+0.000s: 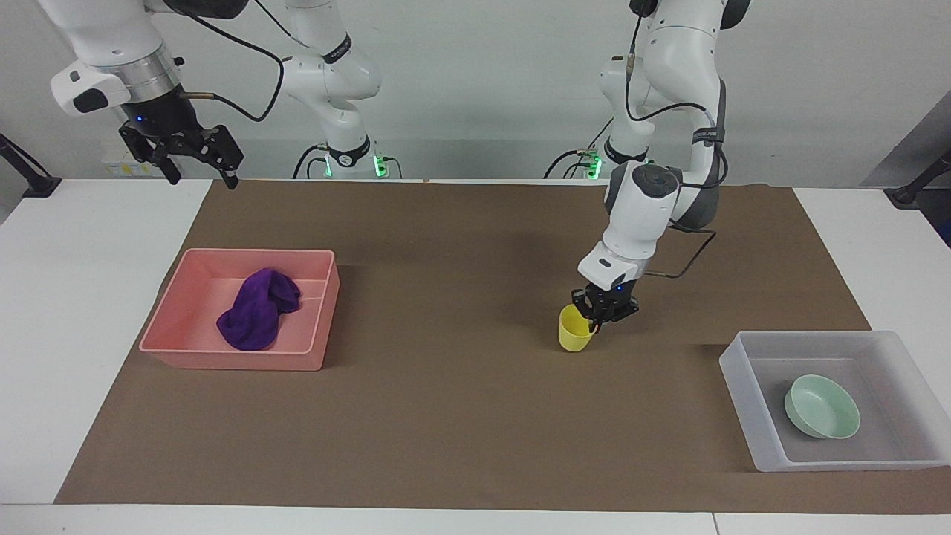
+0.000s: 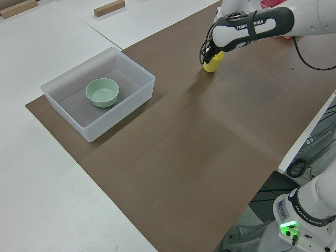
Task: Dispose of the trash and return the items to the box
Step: 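Reach the left gripper to the yellow cup and grasp its rim, then carry the yellow cup into the clear box and lower it into the bowl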
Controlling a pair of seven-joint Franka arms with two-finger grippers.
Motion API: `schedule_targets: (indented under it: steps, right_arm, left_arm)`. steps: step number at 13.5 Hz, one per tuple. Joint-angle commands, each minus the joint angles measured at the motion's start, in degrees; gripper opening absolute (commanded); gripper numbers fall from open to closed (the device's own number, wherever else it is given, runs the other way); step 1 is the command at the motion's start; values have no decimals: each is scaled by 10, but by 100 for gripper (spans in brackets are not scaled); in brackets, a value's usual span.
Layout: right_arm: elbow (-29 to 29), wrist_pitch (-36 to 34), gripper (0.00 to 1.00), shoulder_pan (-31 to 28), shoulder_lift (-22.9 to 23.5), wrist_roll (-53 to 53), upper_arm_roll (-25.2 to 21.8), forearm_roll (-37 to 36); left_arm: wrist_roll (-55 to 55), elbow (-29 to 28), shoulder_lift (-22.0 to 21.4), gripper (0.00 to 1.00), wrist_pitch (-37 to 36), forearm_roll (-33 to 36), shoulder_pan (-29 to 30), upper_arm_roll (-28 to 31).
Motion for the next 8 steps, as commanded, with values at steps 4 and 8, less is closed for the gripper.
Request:
schedule_targets:
  steps: [4, 8]
  right_arm:
    - [-25, -4, 100, -14, -14, 5, 20, 1]
    - [-28, -10, 100, -12, -18, -2, 22, -11]
  left_arm:
    - [17, 85, -9, 0, -17, 8, 101, -1]
    - [111, 143, 16, 0, -29, 5, 175, -1]
